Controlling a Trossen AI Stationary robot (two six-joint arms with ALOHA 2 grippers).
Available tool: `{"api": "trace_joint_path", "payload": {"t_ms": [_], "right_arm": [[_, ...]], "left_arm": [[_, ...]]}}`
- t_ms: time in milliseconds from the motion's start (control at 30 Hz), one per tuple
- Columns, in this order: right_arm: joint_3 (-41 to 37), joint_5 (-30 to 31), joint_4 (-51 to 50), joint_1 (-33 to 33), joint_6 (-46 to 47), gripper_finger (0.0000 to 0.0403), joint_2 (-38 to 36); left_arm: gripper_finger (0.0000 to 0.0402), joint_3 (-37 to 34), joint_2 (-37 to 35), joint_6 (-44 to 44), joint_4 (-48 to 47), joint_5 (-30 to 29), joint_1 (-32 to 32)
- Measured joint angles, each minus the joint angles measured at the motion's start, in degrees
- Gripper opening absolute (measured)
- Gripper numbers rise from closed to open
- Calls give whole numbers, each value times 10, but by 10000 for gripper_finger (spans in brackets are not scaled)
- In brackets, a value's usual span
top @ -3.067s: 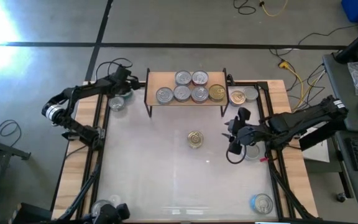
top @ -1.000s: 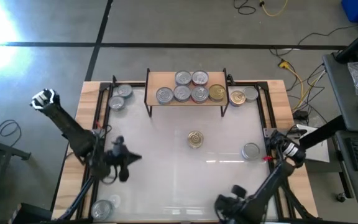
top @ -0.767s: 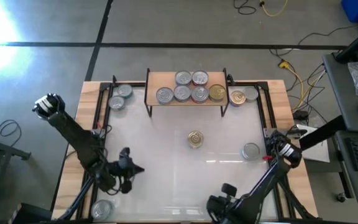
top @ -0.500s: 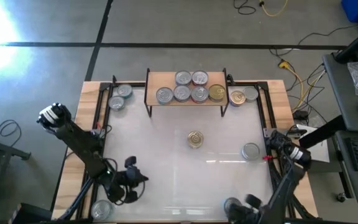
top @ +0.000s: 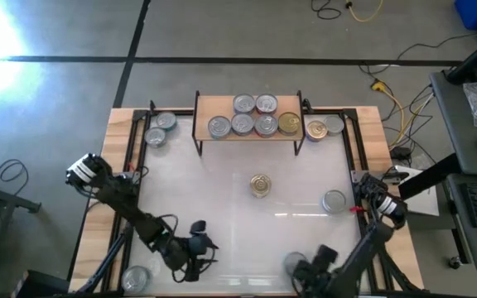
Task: Stack canned seafood by type on shelf
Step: Put the bottom right yellow-blue tuna can on the shelf
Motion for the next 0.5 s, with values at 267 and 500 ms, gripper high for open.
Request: {"api": "trace_joint_path", "payload": {"t_ms": [267,500], "right_arm": [[-2,125,5,-99,-191,212,10],[-4,87,-38,-90,-217,216,-18]], "left_arm": [[258,43,59,79,29,74,68],[280,54,70,125,18,117,100]]}}
